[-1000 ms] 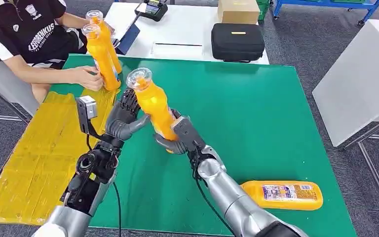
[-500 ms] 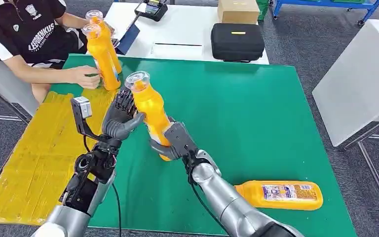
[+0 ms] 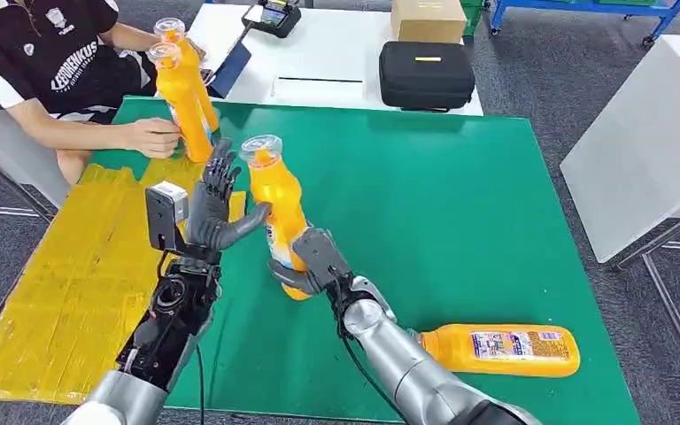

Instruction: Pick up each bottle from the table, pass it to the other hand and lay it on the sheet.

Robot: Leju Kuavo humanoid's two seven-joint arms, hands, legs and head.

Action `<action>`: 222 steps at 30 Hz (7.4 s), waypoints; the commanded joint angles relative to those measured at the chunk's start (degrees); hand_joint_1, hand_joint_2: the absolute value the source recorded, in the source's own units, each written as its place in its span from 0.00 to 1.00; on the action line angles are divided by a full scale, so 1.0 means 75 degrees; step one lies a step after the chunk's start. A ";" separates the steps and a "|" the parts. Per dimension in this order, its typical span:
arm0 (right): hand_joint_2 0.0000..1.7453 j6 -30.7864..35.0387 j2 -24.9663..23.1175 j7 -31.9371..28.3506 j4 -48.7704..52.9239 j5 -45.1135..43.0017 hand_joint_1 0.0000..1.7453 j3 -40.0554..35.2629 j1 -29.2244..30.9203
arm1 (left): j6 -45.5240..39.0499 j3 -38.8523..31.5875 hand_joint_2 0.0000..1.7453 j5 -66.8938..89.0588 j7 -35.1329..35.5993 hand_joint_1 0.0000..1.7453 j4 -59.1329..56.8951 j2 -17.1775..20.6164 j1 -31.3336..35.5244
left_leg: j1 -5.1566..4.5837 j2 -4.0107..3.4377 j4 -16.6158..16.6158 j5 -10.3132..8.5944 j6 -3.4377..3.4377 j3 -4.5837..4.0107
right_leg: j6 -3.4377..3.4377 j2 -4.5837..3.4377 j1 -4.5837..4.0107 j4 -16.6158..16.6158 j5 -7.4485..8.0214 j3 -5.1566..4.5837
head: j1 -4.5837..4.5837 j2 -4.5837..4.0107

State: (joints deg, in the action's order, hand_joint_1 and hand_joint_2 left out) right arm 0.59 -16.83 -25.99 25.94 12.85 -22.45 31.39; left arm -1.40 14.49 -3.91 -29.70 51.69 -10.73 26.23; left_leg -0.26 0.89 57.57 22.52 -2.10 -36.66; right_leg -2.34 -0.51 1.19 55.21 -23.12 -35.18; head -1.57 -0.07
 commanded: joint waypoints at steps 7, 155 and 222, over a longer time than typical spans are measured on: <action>1.00 0.0162 0.0156 -0.0026 -0.0225 0.0033 1.00 -0.0536 -0.0073 | -0.0149 0.1098 1.00 0.0804 0.0156 0.00 -0.1179 -0.0480 0.0486 | 0.0005 0.0014 -0.0001 0.0016 0.0013 0.0039 | 0.0013 0.0026 -0.0008 -0.0004 -0.0021 0.0045 | -0.0003 0.0000; 1.00 0.1031 0.1786 0.0646 0.6712 0.0745 0.00 0.0603 -0.2433 | -0.5147 -0.1502 1.00 1.0682 -0.0100 0.00 -0.2269 0.1174 0.0017 | 0.0012 0.0006 0.0010 0.0025 0.0020 0.0036 | 0.0017 0.0018 -0.0012 0.0005 -0.0027 0.0038 | -0.0003 0.0000; 1.00 -0.0424 0.4124 0.0824 0.7796 0.6996 0.00 0.5269 -0.6091 | 0.0027 -0.0428 1.00 0.2167 -0.1373 0.00 0.0742 0.0403 -0.0374 | -0.0004 0.0008 -0.0012 0.0069 0.0015 0.0066 | 0.0000 0.0020 -0.0002 -0.0032 -0.0047 0.0069 | -0.0003 0.0000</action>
State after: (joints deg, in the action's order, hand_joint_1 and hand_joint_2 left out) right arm -2.89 19.41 -19.56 93.44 63.61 14.10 -17.37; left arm -1.46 12.52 12.15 -40.19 62.82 -6.95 20.61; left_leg -0.38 0.95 57.58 22.92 -2.14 -36.59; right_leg -2.50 -0.44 1.29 55.13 -23.37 -35.13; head -1.60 -0.07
